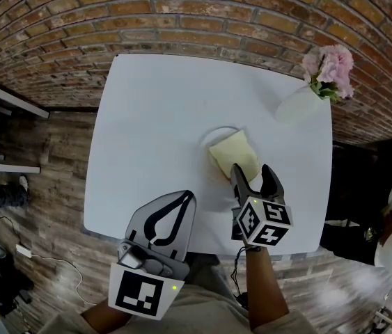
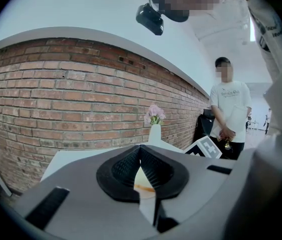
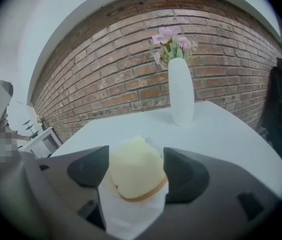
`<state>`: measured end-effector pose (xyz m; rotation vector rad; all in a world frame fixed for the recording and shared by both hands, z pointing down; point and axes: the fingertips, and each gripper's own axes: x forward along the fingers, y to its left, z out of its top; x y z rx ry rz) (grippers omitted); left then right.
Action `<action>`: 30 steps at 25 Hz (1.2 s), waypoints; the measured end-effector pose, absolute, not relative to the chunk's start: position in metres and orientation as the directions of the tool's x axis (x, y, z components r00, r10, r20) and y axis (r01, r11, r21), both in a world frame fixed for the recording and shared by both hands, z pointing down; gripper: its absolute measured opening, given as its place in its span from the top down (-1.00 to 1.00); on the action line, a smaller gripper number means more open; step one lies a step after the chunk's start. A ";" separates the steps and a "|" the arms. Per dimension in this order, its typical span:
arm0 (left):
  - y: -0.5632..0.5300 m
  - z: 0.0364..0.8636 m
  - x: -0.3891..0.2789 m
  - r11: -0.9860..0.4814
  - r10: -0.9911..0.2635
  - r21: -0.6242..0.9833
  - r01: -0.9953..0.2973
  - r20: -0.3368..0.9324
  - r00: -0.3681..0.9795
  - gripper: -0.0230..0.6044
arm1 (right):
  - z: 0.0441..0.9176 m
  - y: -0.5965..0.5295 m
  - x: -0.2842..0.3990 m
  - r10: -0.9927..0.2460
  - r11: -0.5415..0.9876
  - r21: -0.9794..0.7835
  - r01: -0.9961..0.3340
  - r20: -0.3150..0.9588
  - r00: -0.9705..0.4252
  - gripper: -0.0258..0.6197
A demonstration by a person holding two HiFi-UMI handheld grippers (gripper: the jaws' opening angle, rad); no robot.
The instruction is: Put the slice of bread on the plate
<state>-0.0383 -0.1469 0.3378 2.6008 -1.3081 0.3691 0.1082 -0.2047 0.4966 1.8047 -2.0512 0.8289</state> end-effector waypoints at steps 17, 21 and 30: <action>-0.132 0.324 -0.033 -0.597 -0.757 0.067 -0.799 0.282 0.589 0.90 | 0.426 -0.181 0.097 -0.896 0.128 -0.121 -0.984 0.411 -0.167 0.87; -0.128 0.319 -0.032 -0.594 -0.762 0.069 -0.802 0.270 0.588 0.90 | 0.406 -0.174 0.094 -0.911 0.148 -0.105 -0.983 0.372 -0.177 0.90; -0.116 0.304 -0.024 -0.595 -0.771 0.060 -0.802 0.237 0.590 0.90 | 0.337 -0.148 0.080 -0.945 0.231 -0.037 -0.972 0.231 -0.233 0.90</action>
